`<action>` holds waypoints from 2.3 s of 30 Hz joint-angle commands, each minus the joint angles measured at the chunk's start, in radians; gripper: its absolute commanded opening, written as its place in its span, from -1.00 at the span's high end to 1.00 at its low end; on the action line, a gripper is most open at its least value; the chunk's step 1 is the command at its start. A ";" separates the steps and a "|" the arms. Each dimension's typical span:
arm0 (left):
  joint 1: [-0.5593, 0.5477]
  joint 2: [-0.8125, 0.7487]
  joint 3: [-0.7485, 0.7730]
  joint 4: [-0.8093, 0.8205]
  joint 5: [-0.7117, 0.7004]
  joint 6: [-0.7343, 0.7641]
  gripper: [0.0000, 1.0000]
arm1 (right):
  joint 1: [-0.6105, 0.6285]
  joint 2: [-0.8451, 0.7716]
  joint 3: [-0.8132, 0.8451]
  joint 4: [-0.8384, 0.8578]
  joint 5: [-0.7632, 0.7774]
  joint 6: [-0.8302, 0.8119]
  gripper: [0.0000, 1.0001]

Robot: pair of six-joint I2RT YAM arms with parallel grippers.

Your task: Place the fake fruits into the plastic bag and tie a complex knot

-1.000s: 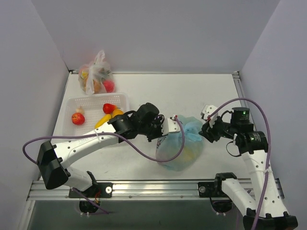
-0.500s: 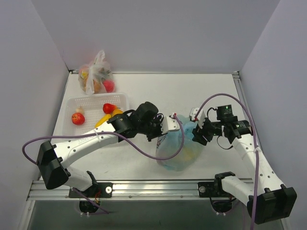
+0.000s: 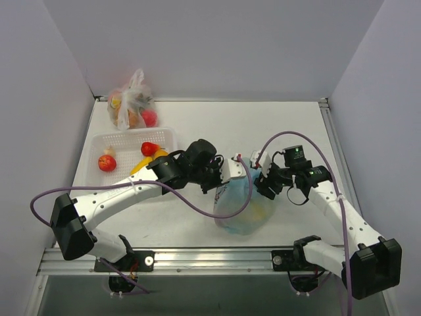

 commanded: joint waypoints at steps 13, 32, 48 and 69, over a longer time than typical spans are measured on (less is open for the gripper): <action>0.188 -0.019 -0.009 0.035 -0.121 -0.128 1.00 | -0.018 -0.105 0.058 0.012 0.222 -0.036 1.00; 0.487 -0.131 -0.078 -0.020 -0.110 0.072 1.00 | -0.331 0.006 0.191 -0.005 0.256 -0.217 1.00; 0.567 -0.049 -0.260 0.035 -0.014 0.167 1.00 | -0.482 0.058 -0.059 0.113 0.221 -0.324 1.00; 0.339 -0.075 -0.161 -0.023 0.120 0.417 -0.47 | -0.184 -0.005 0.001 -0.031 0.188 -0.326 -0.76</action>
